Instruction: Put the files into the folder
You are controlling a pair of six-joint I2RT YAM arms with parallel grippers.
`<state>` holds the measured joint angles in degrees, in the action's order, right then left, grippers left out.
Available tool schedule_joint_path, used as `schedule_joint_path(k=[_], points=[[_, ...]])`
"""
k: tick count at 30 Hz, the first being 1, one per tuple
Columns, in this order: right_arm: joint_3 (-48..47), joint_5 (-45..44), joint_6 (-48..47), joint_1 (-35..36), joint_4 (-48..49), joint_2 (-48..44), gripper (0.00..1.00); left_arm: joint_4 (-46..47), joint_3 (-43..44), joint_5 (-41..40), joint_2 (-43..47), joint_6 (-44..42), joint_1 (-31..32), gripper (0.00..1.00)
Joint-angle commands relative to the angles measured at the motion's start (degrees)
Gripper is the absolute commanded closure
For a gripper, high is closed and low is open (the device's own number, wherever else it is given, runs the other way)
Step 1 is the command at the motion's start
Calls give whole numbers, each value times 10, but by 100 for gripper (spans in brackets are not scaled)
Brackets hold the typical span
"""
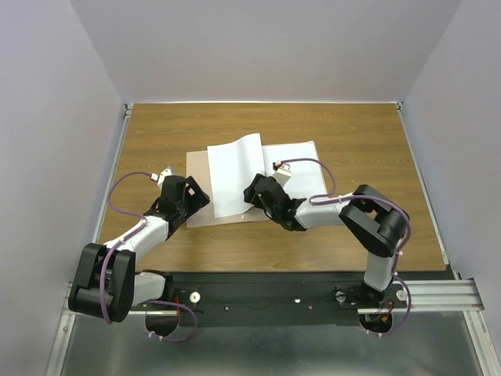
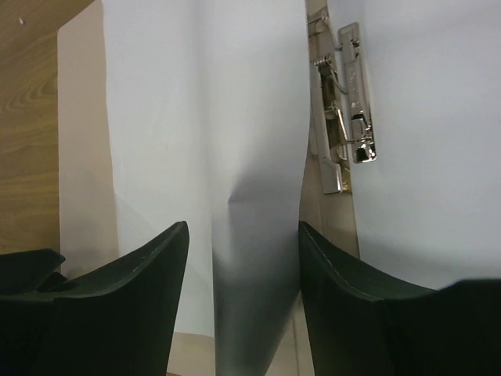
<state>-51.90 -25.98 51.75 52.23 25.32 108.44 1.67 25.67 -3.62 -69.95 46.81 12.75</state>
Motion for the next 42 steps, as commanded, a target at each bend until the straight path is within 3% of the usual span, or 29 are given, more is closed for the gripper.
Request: schedule_joint_path(k=[1,8,14,17,24,28,36,42], points=[[-10,-69,12,6,-115,-60,31,-22,-17,15,-7,4,-2,5],[4,-124,12,4,-207,-139,23,-26,-17,12,-1,1,-2,5],[0,-159,-55,-7,-231,-180,14,-30,-17,12,3,-2,-2,5],[-11,-99,-96,-48,-231,-184,12,-31,-13,14,2,-7,-2,5],[-69,300,-180,-224,-221,-110,14,-33,-11,12,2,-15,-2,5],[-116,424,-210,-258,-218,-48,19,-33,-8,14,-4,-17,-1,5],[-190,512,-214,-267,-218,62,22,-33,-9,16,-11,-17,-2,5],[-198,519,-209,-267,-217,84,22,-33,-10,15,-12,-15,-1,5]])
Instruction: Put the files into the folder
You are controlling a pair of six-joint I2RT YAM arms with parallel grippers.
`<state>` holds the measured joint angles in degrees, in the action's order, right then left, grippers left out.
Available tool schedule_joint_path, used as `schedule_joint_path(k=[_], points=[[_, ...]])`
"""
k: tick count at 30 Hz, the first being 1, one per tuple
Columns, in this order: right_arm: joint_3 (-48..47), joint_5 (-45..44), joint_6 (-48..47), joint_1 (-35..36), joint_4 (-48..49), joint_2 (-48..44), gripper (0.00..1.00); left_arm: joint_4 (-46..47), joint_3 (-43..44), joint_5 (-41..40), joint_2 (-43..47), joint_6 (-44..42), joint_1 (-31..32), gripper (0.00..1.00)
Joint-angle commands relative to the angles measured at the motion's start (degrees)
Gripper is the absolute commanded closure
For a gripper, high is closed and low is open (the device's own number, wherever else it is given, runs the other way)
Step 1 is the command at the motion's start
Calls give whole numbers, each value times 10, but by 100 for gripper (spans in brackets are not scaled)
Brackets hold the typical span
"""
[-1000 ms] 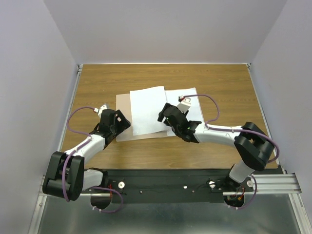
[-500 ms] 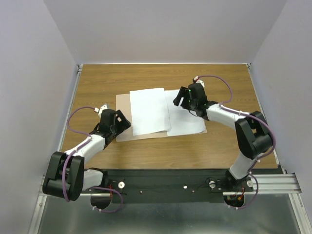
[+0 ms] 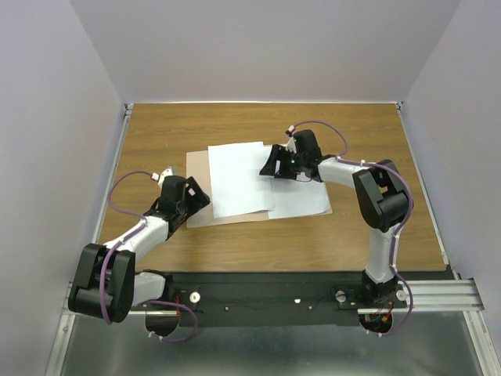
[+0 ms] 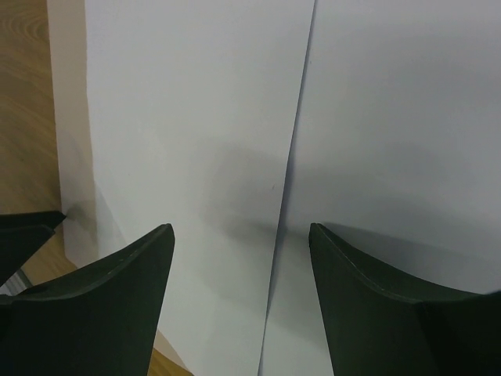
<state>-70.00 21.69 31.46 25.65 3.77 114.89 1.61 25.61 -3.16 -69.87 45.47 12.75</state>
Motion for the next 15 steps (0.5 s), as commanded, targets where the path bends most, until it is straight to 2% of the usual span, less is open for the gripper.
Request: schedule_joint_path(k=[1,9,15], points=[[-19,48,-6,-2,-2,26,22,-31,-9,10,-13,1,-1,5],[-22,85,13,-2,11,49,25,-31,-12,10,-12,0,-2,5],[-22,107,38,-4,23,63,32,-31,-13,11,-8,2,-2,5]])
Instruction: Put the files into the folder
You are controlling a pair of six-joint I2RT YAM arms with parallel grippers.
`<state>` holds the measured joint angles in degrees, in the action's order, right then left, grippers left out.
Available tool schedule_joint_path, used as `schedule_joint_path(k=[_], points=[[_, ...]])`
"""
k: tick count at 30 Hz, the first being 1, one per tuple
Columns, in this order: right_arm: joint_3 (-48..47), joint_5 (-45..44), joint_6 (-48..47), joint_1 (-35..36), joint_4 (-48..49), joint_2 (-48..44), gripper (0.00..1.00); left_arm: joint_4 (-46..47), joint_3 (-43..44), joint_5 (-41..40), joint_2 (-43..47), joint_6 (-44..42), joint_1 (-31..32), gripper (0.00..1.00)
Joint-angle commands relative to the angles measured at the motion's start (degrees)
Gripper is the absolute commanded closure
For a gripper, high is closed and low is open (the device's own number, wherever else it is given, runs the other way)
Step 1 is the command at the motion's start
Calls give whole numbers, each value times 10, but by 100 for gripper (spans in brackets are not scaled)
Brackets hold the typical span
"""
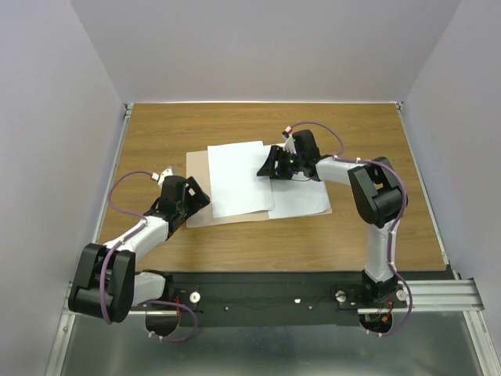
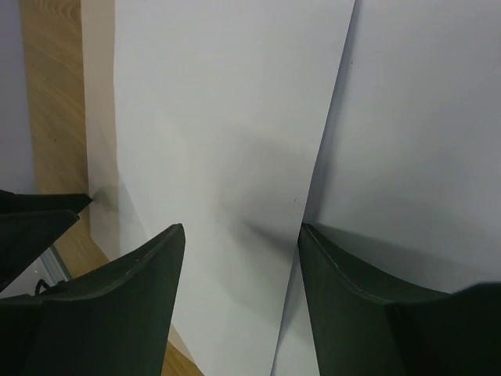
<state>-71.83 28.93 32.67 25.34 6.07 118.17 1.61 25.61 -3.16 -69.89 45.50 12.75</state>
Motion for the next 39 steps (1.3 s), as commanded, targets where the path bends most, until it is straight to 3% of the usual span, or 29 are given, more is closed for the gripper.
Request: schedule_joint_path(k=[1,7,15,39], points=[[-2,37,30,-3,2,31,35,-31,-13,11,-8,2,-1,5],[18,51,71,-15,39,21,48,-32,-13,11,-4,4,-2,5],[51,118,108,-19,136,10,52,-32,-14,11,-5,6,-1,5],[45,141,113,-4,166,30,59,-29,-14,17,-3,7,-1,5]])
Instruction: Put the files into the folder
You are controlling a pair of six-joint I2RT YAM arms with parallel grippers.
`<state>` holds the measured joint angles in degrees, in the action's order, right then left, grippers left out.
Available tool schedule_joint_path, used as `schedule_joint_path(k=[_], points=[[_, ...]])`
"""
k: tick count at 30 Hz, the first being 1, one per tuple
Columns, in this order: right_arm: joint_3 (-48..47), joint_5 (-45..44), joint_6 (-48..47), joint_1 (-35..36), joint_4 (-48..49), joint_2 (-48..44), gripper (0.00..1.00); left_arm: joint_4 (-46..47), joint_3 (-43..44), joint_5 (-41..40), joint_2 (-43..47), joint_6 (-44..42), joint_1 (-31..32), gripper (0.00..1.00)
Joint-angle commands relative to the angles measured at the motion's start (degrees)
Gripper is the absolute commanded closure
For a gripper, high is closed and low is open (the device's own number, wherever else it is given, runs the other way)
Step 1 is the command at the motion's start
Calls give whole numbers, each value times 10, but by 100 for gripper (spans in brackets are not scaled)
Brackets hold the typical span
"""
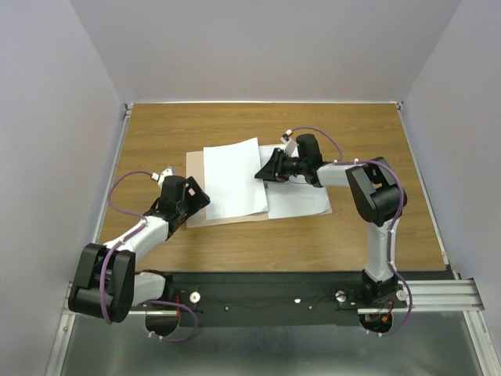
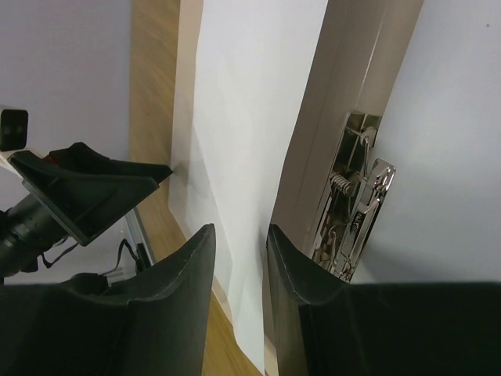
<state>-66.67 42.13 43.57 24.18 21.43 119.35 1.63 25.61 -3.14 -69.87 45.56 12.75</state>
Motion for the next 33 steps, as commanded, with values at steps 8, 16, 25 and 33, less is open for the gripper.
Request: schedule_joint_path(k=[8,16,25,33], points=[[-22,-37,-27,15,-40,16,71,-28,-13,16,-2,7,-2,5],[-33,-31,-34,21,-45,31,89,-22,-13,29,-1,2,-2,5],[-33,-40,-52,31,-46,30,99,-21,-16,29,7,2,-2,5],[-15,-70,-22,42,-21,24,99,-19,-19,45,7,3,-1,5]])
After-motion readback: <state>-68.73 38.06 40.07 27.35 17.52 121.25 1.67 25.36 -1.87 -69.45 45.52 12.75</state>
